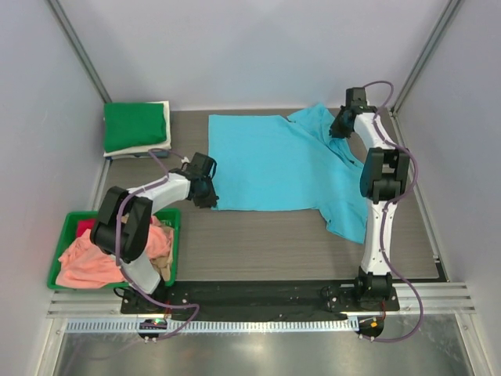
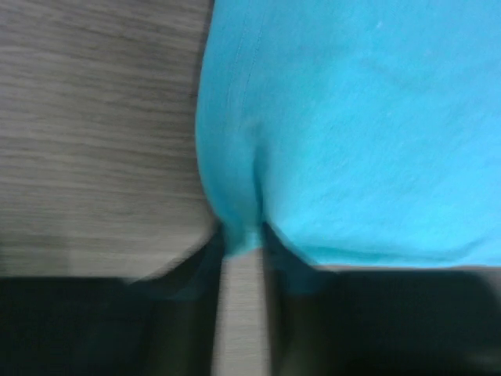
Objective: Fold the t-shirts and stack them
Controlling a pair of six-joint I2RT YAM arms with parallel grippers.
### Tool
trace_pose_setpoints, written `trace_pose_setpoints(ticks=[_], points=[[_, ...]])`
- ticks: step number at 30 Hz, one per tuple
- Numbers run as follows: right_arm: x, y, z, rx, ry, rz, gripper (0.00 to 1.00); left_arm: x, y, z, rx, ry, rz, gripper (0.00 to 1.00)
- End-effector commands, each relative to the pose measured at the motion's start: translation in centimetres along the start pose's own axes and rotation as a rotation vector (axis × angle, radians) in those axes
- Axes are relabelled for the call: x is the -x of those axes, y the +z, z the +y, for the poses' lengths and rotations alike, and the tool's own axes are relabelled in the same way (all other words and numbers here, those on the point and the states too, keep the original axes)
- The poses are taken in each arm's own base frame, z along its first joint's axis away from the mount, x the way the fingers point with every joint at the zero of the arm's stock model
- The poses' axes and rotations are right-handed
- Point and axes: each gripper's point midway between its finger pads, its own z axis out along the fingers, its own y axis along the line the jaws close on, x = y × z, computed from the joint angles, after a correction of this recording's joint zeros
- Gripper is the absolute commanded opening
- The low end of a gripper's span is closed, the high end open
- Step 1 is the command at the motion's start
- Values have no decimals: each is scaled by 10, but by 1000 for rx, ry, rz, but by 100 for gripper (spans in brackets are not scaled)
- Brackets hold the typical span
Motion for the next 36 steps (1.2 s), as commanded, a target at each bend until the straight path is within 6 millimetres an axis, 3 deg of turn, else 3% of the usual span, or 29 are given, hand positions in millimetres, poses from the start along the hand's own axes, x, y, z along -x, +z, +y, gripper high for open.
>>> trace_pose_setpoints(ticks=[1, 3, 7, 11, 13, 14, 17, 25, 36], points=[[31, -13, 12, 43, 7, -75, 13, 3, 5, -13, -42, 8, 16, 4], [37, -16, 8, 37, 15, -90, 2, 4, 2, -13, -43, 14, 12, 0], [44, -26, -2, 42, 49, -92, 1, 7, -5, -8, -32, 9, -22, 0], [38, -42, -6, 44, 44, -80, 33, 4, -2, -8, -42, 9, -12, 0], [43, -55, -4, 50, 45, -103, 41, 4, 0, -8, -41, 8, -9, 0], [35, -53, -8, 43, 47, -88, 45, 2, 0, -8, -40, 11, -6, 0], [38, -60, -5, 59, 56, -107, 49, 2, 0, -8, -45, 7, -14, 0], [22, -58, -1, 77, 79, -73, 51, 1, 3, -9, -50, 16, -2, 0], [7, -38, 0, 72, 79, -48, 55, 0, 5, -10, -58, 19, 1, 0]])
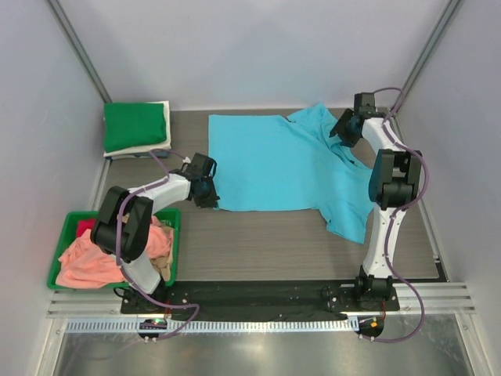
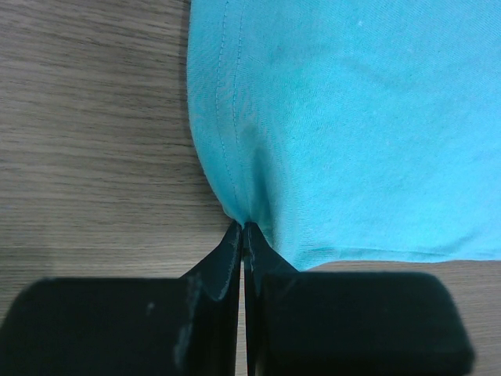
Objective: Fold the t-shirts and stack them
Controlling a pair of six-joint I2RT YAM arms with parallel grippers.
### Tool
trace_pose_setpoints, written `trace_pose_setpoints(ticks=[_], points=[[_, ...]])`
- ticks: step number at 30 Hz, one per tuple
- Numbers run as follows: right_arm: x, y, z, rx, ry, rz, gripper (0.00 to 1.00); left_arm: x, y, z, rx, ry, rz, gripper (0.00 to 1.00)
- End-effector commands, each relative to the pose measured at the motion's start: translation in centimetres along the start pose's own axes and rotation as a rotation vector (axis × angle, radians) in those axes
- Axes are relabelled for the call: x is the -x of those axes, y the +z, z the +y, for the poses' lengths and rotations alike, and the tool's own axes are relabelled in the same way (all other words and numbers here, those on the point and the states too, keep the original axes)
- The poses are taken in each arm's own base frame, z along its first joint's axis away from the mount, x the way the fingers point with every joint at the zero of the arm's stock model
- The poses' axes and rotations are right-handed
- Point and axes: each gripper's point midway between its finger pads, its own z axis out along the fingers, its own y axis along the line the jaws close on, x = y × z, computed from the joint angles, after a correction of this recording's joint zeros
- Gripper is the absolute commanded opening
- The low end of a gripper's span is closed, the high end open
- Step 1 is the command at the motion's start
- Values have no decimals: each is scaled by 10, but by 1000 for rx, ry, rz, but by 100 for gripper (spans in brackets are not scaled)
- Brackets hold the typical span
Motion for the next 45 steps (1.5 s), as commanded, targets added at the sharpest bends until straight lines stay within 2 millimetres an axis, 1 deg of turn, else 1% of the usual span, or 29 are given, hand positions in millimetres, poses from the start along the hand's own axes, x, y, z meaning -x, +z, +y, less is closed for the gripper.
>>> trace_pose_setpoints(ticks=[1, 2, 3, 5, 8, 15, 19, 20, 23, 25, 27, 28, 30, 31, 32, 33, 34, 35, 36, 37, 38, 39, 40, 41, 43, 44, 45], points=[[20, -8, 22, 55, 5, -69, 55, 1, 2, -3, -20, 9, -4, 0], [25, -7, 24, 61, 4, -80, 55, 0, 2, -3, -21, 11, -4, 0], [23, -1, 23, 57, 6, -73, 55, 1, 2, -3, -20, 9, -4, 0], [26, 4, 24, 59, 11, -76, 55, 1, 2, -3, -21, 8, -4, 0], [22, 14, 22, 51, 21, -58, 54, 1, 3, -3, -23, 7, -2, 0], [18, 16, 21, 55, 28, -49, 55, 2, 4, -2, -21, 4, -2, 0], [18, 16, 22, 60, 26, -51, 55, 2, 5, -2, -20, 4, 0, 0], [21, 16, 24, 65, 26, -59, 55, 1, 5, -2, -19, 4, 1, 0], [17, 22, 21, 56, 32, -46, 55, 2, 5, -2, -20, 4, 0, 0], [14, 27, 16, 38, 34, -43, 53, 2, 5, -2, -21, 4, 0, 0], [10, 33, 10, 20, 35, -35, 39, 2, 5, -2, -20, 4, 0, 0], [11, 33, 10, 15, 32, -40, 28, 2, 5, -2, -20, 5, 0, 0], [14, 35, 10, 16, 29, -47, 16, -1, 4, -6, -46, 10, 15, 0], [15, 38, 8, 11, 31, -48, 5, -1, 2, -7, -50, 12, 13, 0], [21, 36, 10, 17, 30, -61, 1, 0, 1, -7, -54, 12, 8, 0], [24, 36, 9, 20, 32, -65, 1, -3, -1, -5, -49, 10, 8, 0], [30, 35, 5, 17, 40, -76, 1, -3, -4, -4, -48, 4, 6, 0], [42, 30, 4, 17, 45, -103, 1, -1, -13, -4, -56, -1, -13, 0], [52, 26, 0, 13, 56, -123, 1, -3, -17, -1, -47, -4, -13, 0], [68, 20, -13, 2, 78, -151, 1, -10, -19, 4, -37, -5, -3, 0], [87, 9, -14, 6, 87, -196, 1, -7, -31, 2, -55, -10, -23, 0], [101, 4, -19, 5, 100, -224, 1, -8, -34, 11, -17, -11, -37, 0], [114, -1, -26, 2, 112, -252, 1, -10, -38, 16, -7, -14, -43, 0], [138, -8, -37, -3, 134, -300, 1, -7, -47, 17, -9, -12, -68, 0], [157, -12, -47, 0, 153, -338, 1, -8, -54, 27, 31, -10, -81, 0], [177, -19, -49, 18, 160, -381, 1, -8, -56, 29, 38, -5, -85, 0], [173, -5, -49, 48, 157, -352, 4, -8, -58, 31, 44, -3, -91, 0]])
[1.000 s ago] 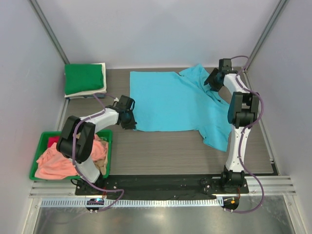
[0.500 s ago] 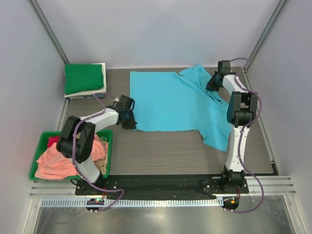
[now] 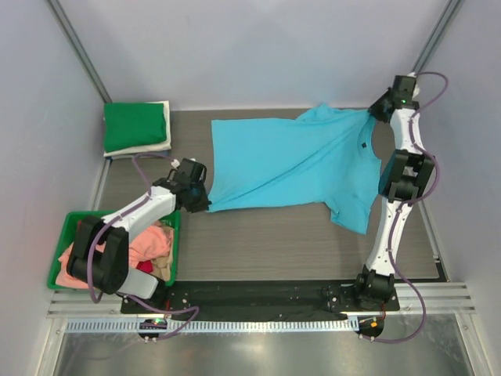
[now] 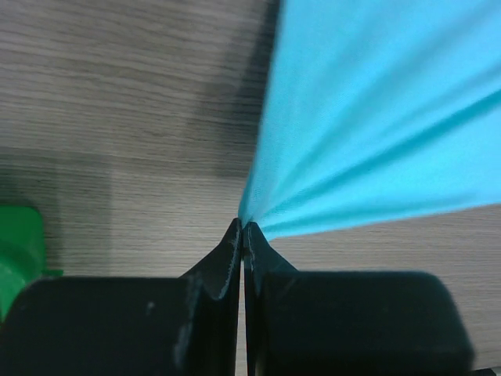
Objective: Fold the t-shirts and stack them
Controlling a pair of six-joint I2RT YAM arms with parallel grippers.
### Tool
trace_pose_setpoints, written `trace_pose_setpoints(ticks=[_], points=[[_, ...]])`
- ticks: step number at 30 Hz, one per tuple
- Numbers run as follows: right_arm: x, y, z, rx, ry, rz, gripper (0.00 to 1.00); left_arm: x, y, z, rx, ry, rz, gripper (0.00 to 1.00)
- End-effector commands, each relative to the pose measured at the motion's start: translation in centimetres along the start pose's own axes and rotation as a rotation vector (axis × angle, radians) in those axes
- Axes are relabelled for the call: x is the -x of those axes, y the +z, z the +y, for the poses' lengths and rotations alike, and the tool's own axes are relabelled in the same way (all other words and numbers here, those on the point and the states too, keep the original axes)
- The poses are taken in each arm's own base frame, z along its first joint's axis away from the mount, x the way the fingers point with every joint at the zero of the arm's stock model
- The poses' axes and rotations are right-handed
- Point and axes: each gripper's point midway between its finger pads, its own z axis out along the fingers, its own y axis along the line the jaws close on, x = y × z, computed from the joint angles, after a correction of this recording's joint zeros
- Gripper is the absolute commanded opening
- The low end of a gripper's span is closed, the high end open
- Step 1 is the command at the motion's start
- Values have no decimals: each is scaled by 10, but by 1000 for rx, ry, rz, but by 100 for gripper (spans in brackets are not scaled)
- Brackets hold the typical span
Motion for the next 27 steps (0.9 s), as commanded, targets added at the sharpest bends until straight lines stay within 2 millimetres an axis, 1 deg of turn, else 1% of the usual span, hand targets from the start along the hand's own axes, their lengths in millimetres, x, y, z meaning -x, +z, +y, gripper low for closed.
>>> trace_pose_setpoints(ticks=[1, 2, 3, 4, 5, 6, 7, 8, 9, 10, 11, 12, 13, 14, 15, 16, 17, 18, 19, 20, 21, 22, 23, 24, 25, 26, 27], points=[[46, 9, -2, 61, 19, -98, 24, 5, -9, 17, 65, 3, -39, 0], [54, 9, 3, 81, 18, -113, 40, 5, -9, 18, 71, 4, -37, 0], [50, 16, -4, 73, 24, -101, 61, 3, -7, 19, 81, 5, -27, 0], [50, 16, -4, 72, 26, -102, 68, 2, -6, 18, 75, 5, -17, 0], [45, 17, -8, 59, 28, -89, 71, 1, -7, 17, 67, 3, -13, 0], [52, 5, -3, 65, 28, -103, 73, 2, -7, 14, 54, 3, -9, 1], [49, 2, -4, 61, 30, -97, 75, 3, -9, 11, 43, 4, -10, 4], [41, 2, -9, 49, 32, -77, 75, 1, -10, 9, 27, 2, -2, 9], [39, -2, -7, 47, 29, -72, 75, 0, -11, 6, 14, 5, -5, 27], [38, -17, -6, 42, 33, -70, 75, 4, -16, 3, -4, 7, -25, 39], [37, -26, -5, 39, 28, -70, 75, 4, -18, 0, -21, 10, -31, 53], [35, -35, -6, 29, 22, -66, 75, 6, -20, -3, -35, 12, -41, 60], [29, -61, -13, -13, 18, -73, 75, 4, -23, -3, -46, 13, -49, 67], [22, -73, -20, -44, 13, -72, 75, 4, -24, -3, -52, 13, -52, 84], [20, -90, -30, -88, 26, -90, 76, 5, -25, -5, -64, 11, -60, 93], [-13, -93, -58, -164, 31, -37, 76, 3, -25, -4, -67, 9, -60, 99], [-4, -126, -56, -173, 36, -94, 76, 3, -26, -5, -79, 7, -70, 100], [-15, -136, -65, -194, 65, -85, 76, 4, -26, -8, -98, 7, -81, 100], [-52, -136, -89, -241, 81, -17, 76, 2, -24, -8, -104, 6, -79, 100], [-53, -158, -87, -210, 106, -25, 76, 3, -21, -11, -113, -2, -83, 100], [-68, -163, -93, -199, 132, 6, 76, 3, -20, -12, -119, -5, -78, 100], [-101, -163, -109, -205, 160, 60, 76, 2, -18, -12, -117, -6, -76, 100], [-116, -168, -110, -180, 173, 96, 76, -3, -16, -15, -134, -6, -53, 100], [-123, -178, -113, -173, 170, 100, 76, -3, -14, -16, -141, -6, -54, 100], [-149, -181, -131, -213, 162, 144, 76, -5, -12, -14, -138, -6, -52, 100], [-158, -185, -139, -230, 166, 155, 76, -6, -9, -13, -138, -7, -54, 100], [-163, -192, -144, -222, 181, 156, 76, -8, -6, -13, -141, -9, -55, 100]])
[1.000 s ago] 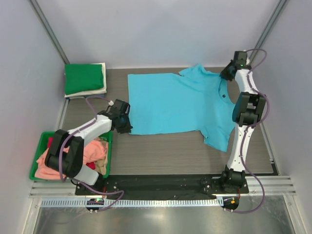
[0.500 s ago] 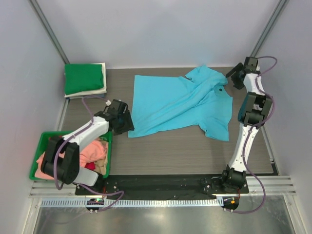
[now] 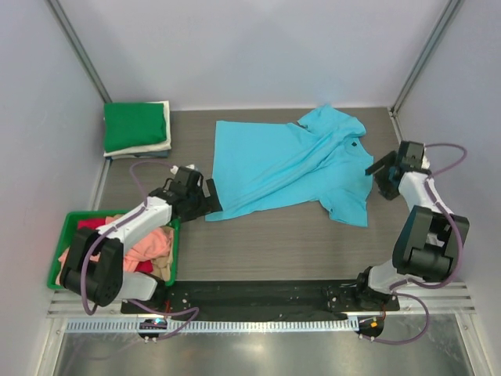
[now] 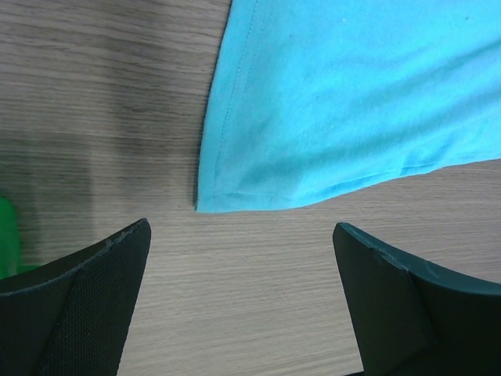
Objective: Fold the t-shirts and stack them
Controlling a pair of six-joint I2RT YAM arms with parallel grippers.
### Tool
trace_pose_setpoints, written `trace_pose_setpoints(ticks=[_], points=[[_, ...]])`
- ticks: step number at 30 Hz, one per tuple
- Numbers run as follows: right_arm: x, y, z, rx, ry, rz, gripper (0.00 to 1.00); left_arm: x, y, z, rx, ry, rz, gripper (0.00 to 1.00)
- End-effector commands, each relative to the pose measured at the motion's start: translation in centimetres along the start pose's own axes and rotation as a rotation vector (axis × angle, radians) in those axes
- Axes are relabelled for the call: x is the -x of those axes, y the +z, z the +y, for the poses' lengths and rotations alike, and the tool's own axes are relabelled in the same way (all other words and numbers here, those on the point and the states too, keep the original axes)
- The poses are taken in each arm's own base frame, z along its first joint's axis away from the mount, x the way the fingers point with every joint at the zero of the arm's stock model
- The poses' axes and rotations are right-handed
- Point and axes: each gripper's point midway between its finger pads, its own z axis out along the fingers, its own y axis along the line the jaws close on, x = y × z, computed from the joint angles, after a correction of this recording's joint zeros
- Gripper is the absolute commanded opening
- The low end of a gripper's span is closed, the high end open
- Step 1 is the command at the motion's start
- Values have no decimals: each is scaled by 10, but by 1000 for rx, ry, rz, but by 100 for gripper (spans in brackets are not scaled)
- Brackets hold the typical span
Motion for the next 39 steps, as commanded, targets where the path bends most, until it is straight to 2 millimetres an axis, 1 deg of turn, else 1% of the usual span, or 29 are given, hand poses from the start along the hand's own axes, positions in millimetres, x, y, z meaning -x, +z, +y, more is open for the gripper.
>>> trace_pose_setpoints(ticks=[1, 2, 3, 4, 5, 7, 10, 14, 15, 16, 17, 19, 22, 23, 26, 27, 30, 32, 33, 34, 37, 38, 39], points=[[-61, 9, -42, -51, 44, 135, 76, 0, 10, -8, -52, -9, -17, 99], [-71, 8, -44, -36, 60, 154, 75, 1, 12, -9, -57, -12, -21, 95], [-83, 6, -44, -13, 70, 183, 72, -2, 14, -8, -56, -14, -16, 93], [-90, 0, -44, 11, 81, 194, 71, -4, 18, -8, -57, -21, -5, 92], [-106, -1, -56, -9, 88, 219, 70, -7, 19, -9, -68, -24, 4, 90], [-111, -8, -65, -22, 86, 197, 68, -9, 23, -10, -82, -36, 3, 87], [-116, -13, -72, -31, 77, 185, 67, -9, 24, -12, -96, -43, 1, 85], [-129, -17, -79, -45, 60, 230, 63, -11, 23, -11, -97, -43, -2, 83], [-130, -19, -83, -57, 44, 228, 63, -11, 23, -11, -97, -41, -2, 82], [-136, -22, -91, -82, 39, 236, 63, -12, 23, -10, -95, -42, 1, 82], [-133, -25, -94, -86, 33, 209, 63, -12, 23, -10, -94, -44, 1, 82], [-139, -29, -100, -97, 26, 210, 63, -11, 24, -10, -95, -46, 0, 80], [-135, -39, -100, -103, 19, 193, 62, -10, 23, -11, -97, -48, -6, 79], [-127, -44, -95, -79, 21, 153, 63, -11, 23, -10, -94, -50, -6, 78], [-110, -56, -91, -72, 25, 72, 63, -10, 24, -11, -97, -54, -13, 77], [-98, -58, -98, -116, 25, 6, 65, -11, 25, -10, -94, -54, -6, 76], [-107, -51, -105, -145, 36, 42, 67, -10, 28, -12, -97, -52, -1, 74], [-123, -38, -114, -194, 32, 127, 66, -10, 29, -12, -98, -52, 0, 72], [-125, -33, -113, -188, 30, 142, 64, -10, 29, -13, -99, -53, 0, 72], [-133, -29, -114, -192, 30, 186, 63, -10, 30, -13, -101, -51, 2, 71], [-134, -21, -114, -191, 35, 189, 61, -9, 31, -13, -102, -53, -1, 71], [-137, -21, -109, -165, 39, 209, 60, -9, 31, -13, -103, -52, -2, 70], [-137, -19, -109, -166, 33, 213, 59, -9, 32, -13, -104, -53, -1, 70]])
